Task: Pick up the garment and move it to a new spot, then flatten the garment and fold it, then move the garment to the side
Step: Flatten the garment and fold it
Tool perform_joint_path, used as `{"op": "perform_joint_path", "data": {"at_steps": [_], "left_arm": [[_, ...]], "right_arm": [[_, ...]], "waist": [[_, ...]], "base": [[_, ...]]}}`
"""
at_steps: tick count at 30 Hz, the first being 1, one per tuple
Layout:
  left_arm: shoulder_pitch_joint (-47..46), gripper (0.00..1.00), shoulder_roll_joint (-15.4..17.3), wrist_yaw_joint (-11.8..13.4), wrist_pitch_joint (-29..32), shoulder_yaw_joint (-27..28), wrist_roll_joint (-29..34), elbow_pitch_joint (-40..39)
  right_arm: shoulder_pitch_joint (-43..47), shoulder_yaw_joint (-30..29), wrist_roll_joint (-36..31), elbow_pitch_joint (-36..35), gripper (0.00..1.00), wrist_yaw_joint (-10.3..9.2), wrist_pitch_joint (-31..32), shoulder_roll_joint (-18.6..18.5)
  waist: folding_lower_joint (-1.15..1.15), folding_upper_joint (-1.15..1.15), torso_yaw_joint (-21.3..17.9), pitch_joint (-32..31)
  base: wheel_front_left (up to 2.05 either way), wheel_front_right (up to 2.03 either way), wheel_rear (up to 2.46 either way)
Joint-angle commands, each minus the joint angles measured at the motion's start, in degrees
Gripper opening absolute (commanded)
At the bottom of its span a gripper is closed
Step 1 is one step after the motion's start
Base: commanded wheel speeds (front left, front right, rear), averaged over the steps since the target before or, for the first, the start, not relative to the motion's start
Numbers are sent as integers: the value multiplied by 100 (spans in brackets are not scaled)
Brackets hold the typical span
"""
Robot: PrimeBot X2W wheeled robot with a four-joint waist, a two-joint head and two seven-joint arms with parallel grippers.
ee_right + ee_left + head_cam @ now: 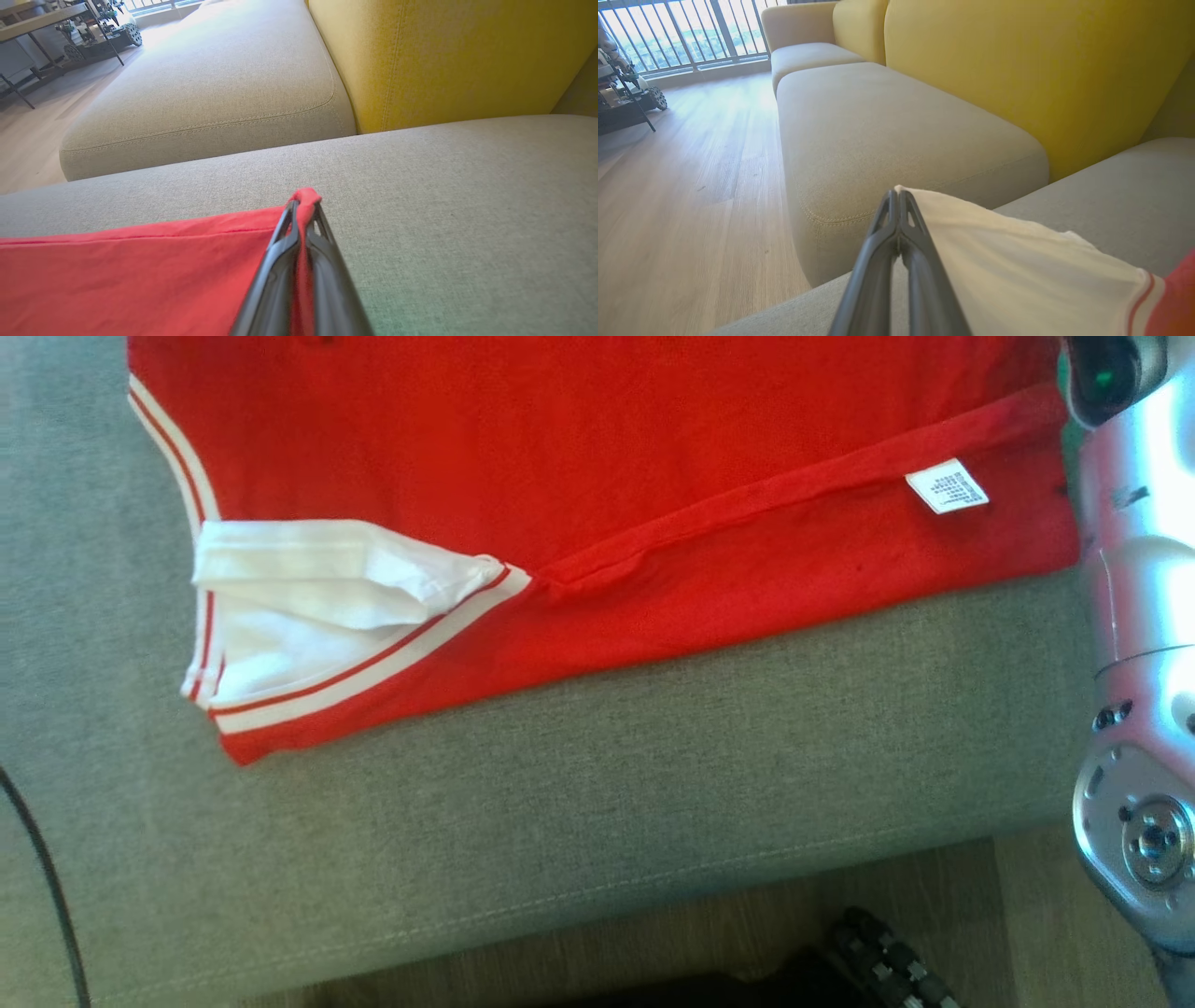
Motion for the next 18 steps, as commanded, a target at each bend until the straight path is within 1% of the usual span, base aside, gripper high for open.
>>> {"op": "perform_joint_path", "data": {"at_steps": [1, 5, 9, 14, 18], "left_arm": [[-96, 0, 230, -8, -170, 180, -91, -210], [317, 0, 267, -27, -558, 146, -279, -625], [945, 0, 439, -15, -778, 223, -464, -1288], [1940, 0, 700, 297, -906, 497, -711, -2346], [2877, 0, 823, 662, -950, 856, -1026, -3226]], "right_arm": [[-59, 14, -33, -154, 0, -2, -100, 29], [220, 60, 107, -161, 0, -2, -184, -5], [582, 135, 360, -297, 0, -2, -207, -148], [1092, 229, 717, -659, 0, -2, -153, -360], [1535, 290, 948, -1033, 0, -2, -67, -466]], "waist": [[0, 0, 68, -89], [0, 0, 198, -283], [0, 0, 327, -501], [0, 0, 453, -714], [0, 0, 509, -837]], "base": [[0, 0, 0], [0, 0, 0], [0, 0, 0], [0, 0, 0], [0, 0, 0]]}}
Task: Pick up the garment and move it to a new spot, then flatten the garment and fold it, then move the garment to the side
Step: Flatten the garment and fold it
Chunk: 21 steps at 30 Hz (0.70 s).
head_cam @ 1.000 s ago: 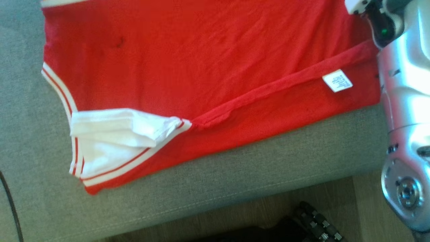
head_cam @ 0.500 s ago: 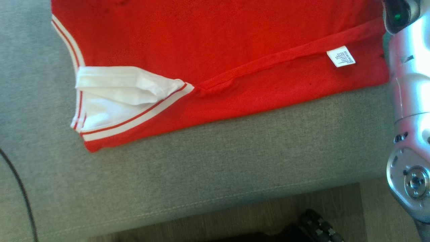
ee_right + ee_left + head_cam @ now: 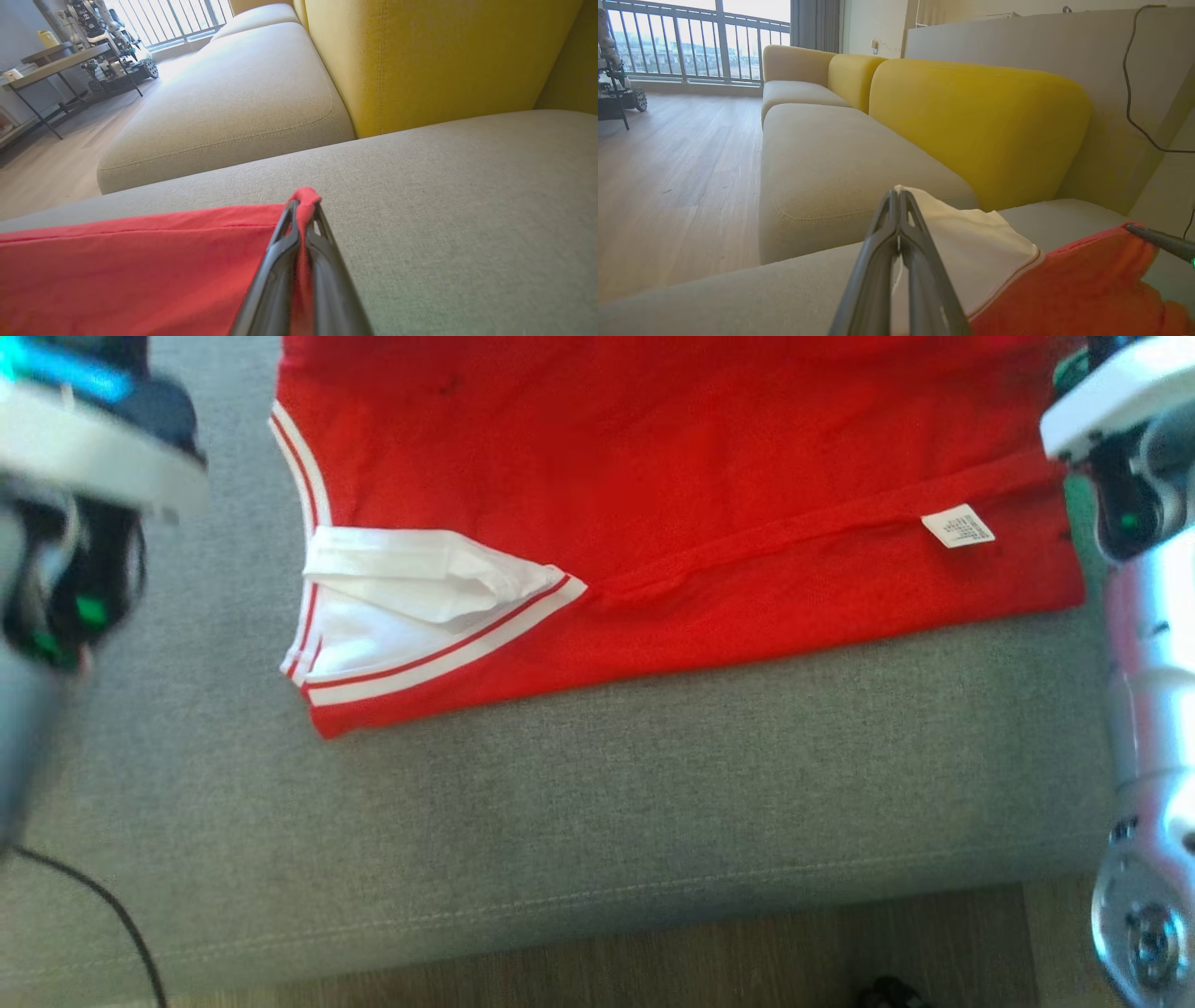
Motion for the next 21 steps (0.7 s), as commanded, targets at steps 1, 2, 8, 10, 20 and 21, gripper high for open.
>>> {"op": "perform_joint_path", "data": {"at_steps": [1, 2, 8, 10, 20, 21], "left_arm": [[270, 0, 353, 157, -54, 436, -140, -468], [520, 0, 366, 234, -58, 524, -217, -671], [1595, 0, 348, 552, -68, 921, -354, -1567], [1949, 0, 249, 605, -69, 1059, -419, -1834], [3201, 0, -363, 560, -70, 1500, -767, -2148], [3275, 0, -397, 543, -70, 1487, -782, -2112]], "right_arm": [[210, 84, 114, -333, 0, -2, 61, -29], [318, 75, 167, -426, 0, -2, 95, -38], [828, 7, 316, -923, 0, -2, 272, -91], [1024, -33, 353, -1147, 0, -2, 363, -107], [1965, -265, 301, -2178, 0, -2, 757, 41], [2024, -294, 290, -2244, 0, -2, 783, 65]], "waist": [[1, 0, 51, -78], [1, 0, 60, -97], [1, 0, 124, -124], [1, 0, 162, -121], [1, 0, 181, -79], [1, 0, 175, -72]], "base": [[0, 0, 0], [0, 0, 0], [0, 0, 0], [0, 0, 0], [0, 0, 0], [0, 0, 0]]}}
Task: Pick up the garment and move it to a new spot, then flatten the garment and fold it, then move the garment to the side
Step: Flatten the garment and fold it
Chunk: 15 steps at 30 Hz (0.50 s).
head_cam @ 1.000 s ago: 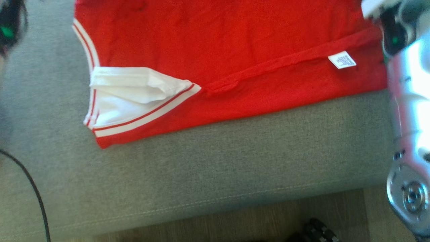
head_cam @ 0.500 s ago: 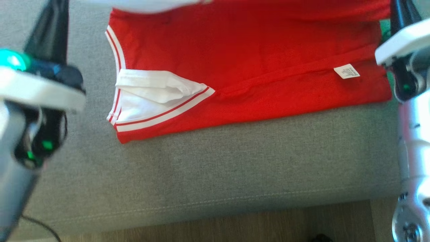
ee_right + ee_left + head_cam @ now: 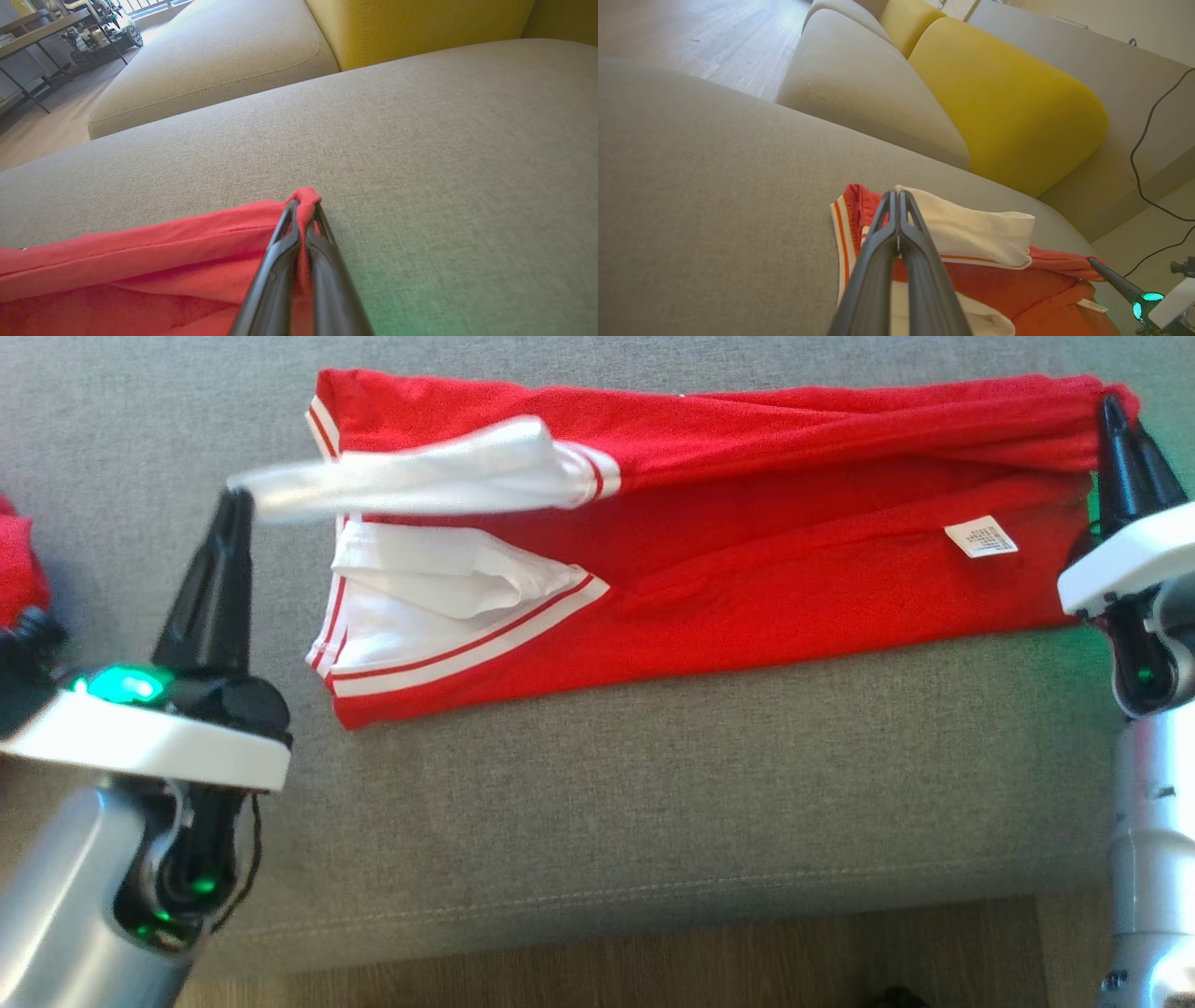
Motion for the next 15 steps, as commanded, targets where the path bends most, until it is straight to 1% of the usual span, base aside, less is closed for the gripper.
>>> {"op": "perform_joint_path", "data": {"at_steps": [1, 4, 6, 7, 8, 9, 10, 11, 13, 14, 15], "left_arm": [[-80, 0, 154, -27, -31, 295, 4, -118], [55, 0, 14, -58, -31, 275, 11, 3], [107, 0, -70, -75, -31, 245, 26, 94], [121, 0, -112, -81, -31, 239, 36, 141], [133, 0, -151, -91, -31, 229, 49, 192], [143, 0, -186, -104, -31, 219, 68, 241], [154, 0, -222, -111, -31, 214, 92, 284], [174, 0, -253, -105, -31, 199, 115, 333], [205, 0, -310, -90, -31, 188, 180, 423], [228, 21, -336, -77, -31, 176, 215, 473], [250, 33, -363, -74, -31, 163, 251, 516]], "right_arm": [[30, 43, -53, -272, 0, -2, 17, 22], [153, -8, -73, -426, 9, -2, 65, 88], [216, -25, -96, -502, 23, -2, 90, 125], [243, -33, -107, -533, 33, -2, 101, 142], [264, -40, -118, -558, 45, -2, 113, 157], [284, -46, -125, -580, 72, -2, 127, 170], [307, -54, -128, -609, 90, -2, 144, 178], [335, -66, -131, -643, 100, -2, 165, 183], [413, -130, -154, -746, 100, -2, 200, 179], [466, -161, -166, -811, 100, -2, 229, 174], [526, -196, -167, -884, 100, -2, 267, 173]], "waist": [[1, 0, -10, 10], [1, 0, -27, 28], [1, 0, -33, 32], [1, 0, -35, 32], [1, 0, -37, 29], [1, 0, -40, 23], [1, 0, -42, 15], [1, 0, -41, 1], [1, 0, -33, -42], [1, 0, -28, -72], [1, 0, -22, -106]], "base": [[0, 0, 0], [0, 0, 0], [0, 0, 0], [0, 0, 0], [0, 0, 0], [0, 0, 0], [0, 0, 0], [0, 0, 0], [0, 0, 0], [0, 0, 0], [0, 0, 0]]}}
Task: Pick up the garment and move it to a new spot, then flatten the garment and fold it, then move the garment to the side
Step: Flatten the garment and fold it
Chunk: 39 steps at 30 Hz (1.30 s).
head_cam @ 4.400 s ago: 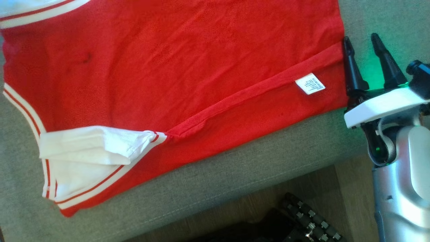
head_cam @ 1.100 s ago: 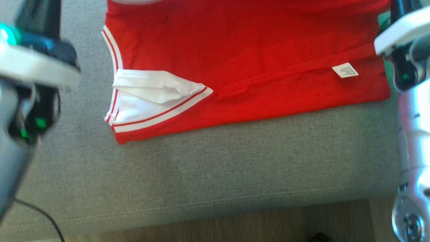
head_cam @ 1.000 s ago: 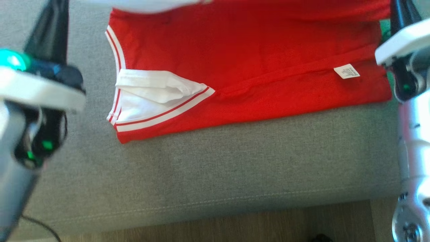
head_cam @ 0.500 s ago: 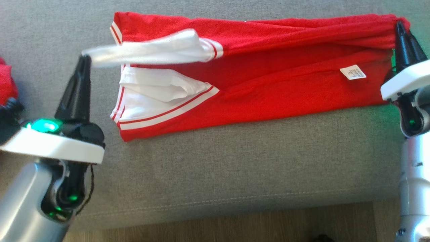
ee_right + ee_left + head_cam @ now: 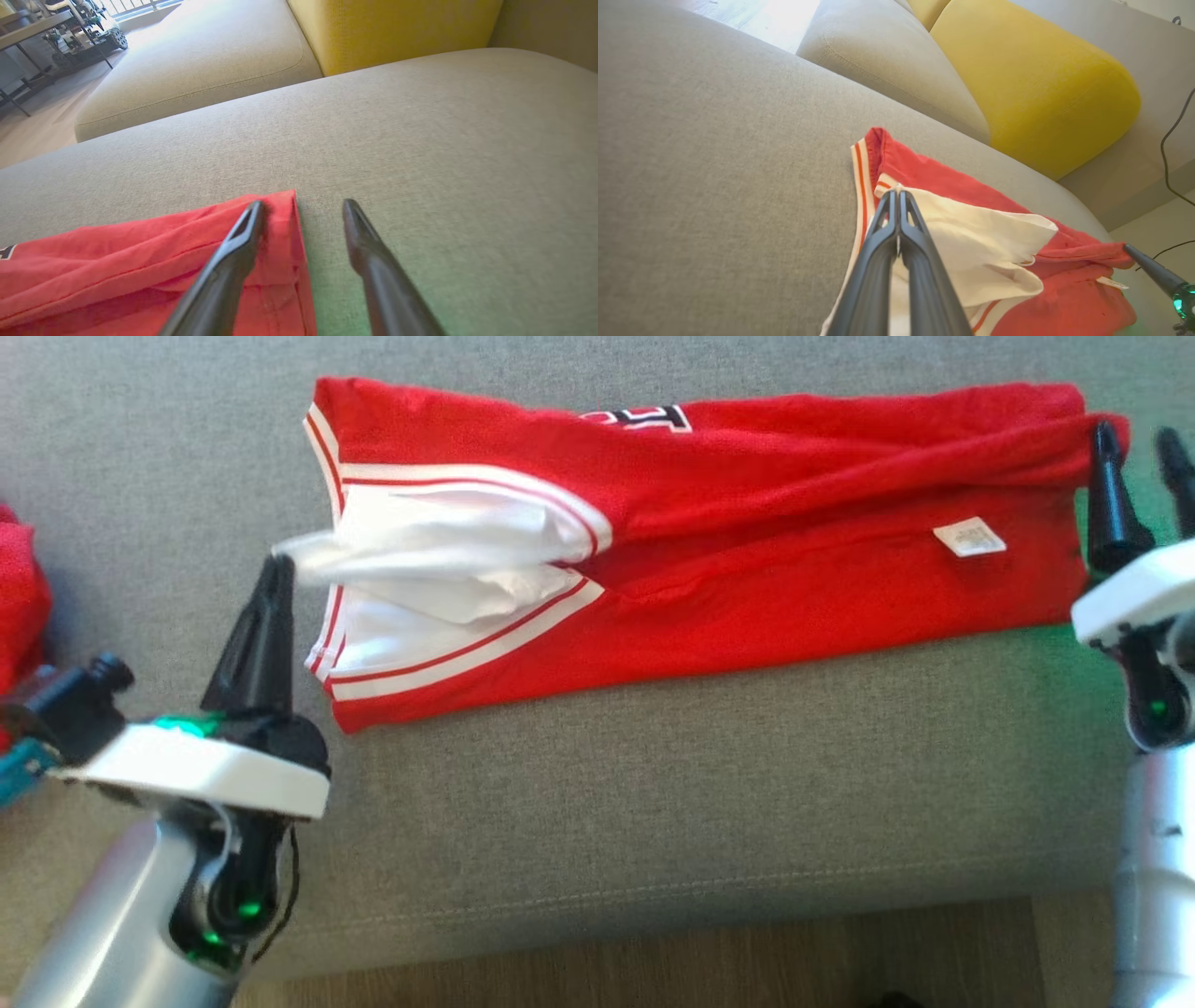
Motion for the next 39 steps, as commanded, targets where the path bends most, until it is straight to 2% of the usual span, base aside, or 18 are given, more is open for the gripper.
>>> {"op": "perform_joint_path", "data": {"at_steps": [1, 2, 3, 9, 14, 16, 22, 25, 28, 33, 39], "left_arm": [[43, 48, 84, 30, -30, 193, 129, -52], [70, 83, 57, 49, -30, 184, 170, -8], [94, 100, 22, 60, -30, 185, 200, 27], [248, 100, -173, 284, -30, 299, 819, 132], [407, 100, -367, 534, -30, 429, 1504, 130], [574, 100, -537, 680, -30, 492, 2009, 108], [892, 100, -805, 905, -30, 513, 3072, 50], [980, 100, -871, 940, -30, 441, 3533, 87], [992, 100, -1000, 892, -30, 397, 3741, 139], [955, 100, -1201, 730, -30, 372, 3907, 206], [1029, 100, -1395, 592, -30, 548, 3926, 304]], "right_arm": [[187, 10, -17, -362, 100, -2, 108, 1], [262, -17, -7, -459, 100, -2, 163, 2], [336, -61, 9, -568, 100, -2, 206, 10], [745, -335, 186, -1136, 100, -2, 487, 129], [922, -524, 256, -1267, 100, -2, 653, 206], [1008, -552, 251, -1213, 100, -2, 756, 232], [830, -327, 350, -738, 100, -2, 658, 241], [578, -270, 195, -279, 100, -2, 628, 242], [325, -374, -211, 210, 100, -2, 654, 242], [55, -685, -1045, 862, 100, -2, 807, 220], [34, -777, -1618, 1191, 100, -2, 953, 189]], "waist": [[0, 0, 17, -88], [0, 0, 21, -126], [0, 0, 23, -169], [0, 0, 47, -474], [0, 0, 87, -668], [0, 0, 128, -783], [0, 0, 195, -914], [0, 0, 246, -964], [0, 0, 333, -1009], [0, 0, 533, -1055], [0, 0, 644, -1087]], "base": [[0, 0, 0], [0, 0, 0], [0, 0, 0], [0, 0, 0], [0, 0, 0], [0, 0, 0], [0, 0, 0], [0, 0, 0], [0, 0, 0], [0, 0, 0], [0, 0, 0]]}}
